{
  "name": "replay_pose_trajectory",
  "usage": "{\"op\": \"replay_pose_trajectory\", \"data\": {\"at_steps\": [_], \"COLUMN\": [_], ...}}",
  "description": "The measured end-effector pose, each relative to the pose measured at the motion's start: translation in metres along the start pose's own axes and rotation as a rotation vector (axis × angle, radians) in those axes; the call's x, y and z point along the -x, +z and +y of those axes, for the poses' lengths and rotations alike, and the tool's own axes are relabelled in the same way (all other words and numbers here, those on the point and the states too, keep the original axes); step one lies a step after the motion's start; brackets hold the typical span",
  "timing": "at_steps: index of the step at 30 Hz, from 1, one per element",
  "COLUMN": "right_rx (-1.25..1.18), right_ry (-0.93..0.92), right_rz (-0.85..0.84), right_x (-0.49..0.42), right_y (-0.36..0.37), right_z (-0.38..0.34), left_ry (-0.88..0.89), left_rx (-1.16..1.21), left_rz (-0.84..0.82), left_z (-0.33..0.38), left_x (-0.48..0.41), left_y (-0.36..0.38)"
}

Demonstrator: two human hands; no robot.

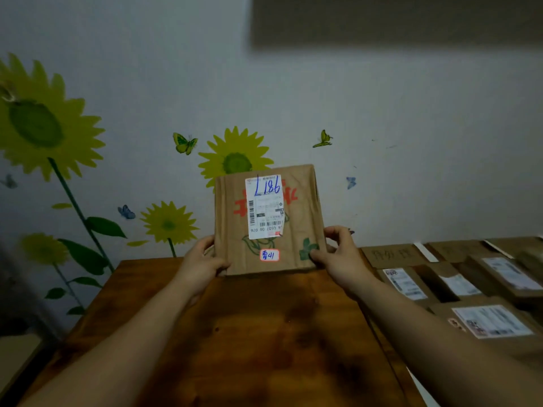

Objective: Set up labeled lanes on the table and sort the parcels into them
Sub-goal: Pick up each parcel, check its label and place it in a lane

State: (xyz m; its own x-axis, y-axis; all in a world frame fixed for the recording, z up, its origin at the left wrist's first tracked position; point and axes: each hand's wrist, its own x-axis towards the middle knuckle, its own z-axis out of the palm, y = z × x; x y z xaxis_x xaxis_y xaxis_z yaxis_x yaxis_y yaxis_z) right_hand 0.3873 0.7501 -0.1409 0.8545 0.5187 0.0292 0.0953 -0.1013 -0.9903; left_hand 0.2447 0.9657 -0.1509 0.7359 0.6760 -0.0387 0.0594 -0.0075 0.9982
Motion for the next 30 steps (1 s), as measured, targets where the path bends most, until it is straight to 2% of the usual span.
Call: {"op": "replay_pose_trajectory", "data": {"at_steps": [10,17,23,30], "right_rx": [0.035,0.122,0.133,0.122], "right_ry": [0.039,0.057,0.041,0.046], "right_rz": [0.072,0.111,0.126,0.225], "right_x": [0.072,0.108,0.148,0.204], "right_y": [0.0,-0.04,-0.113,-0.247], "right_z": [0.02,0.02,0.028,0.054], "left_ry": [0.038,-0.032,-0.063,-0.088], "left_rx": [0.117,0.05,0.005,-0.021], "left_rz": [-0.07,-0.166,-0.248,-0.351], "left_z": [-0.035,-0.034,-0.021,-0.014], "left_x": [0.039,0.054,0.09,0.165], "left_y": [0.006,0.038,0.106,0.242]}}
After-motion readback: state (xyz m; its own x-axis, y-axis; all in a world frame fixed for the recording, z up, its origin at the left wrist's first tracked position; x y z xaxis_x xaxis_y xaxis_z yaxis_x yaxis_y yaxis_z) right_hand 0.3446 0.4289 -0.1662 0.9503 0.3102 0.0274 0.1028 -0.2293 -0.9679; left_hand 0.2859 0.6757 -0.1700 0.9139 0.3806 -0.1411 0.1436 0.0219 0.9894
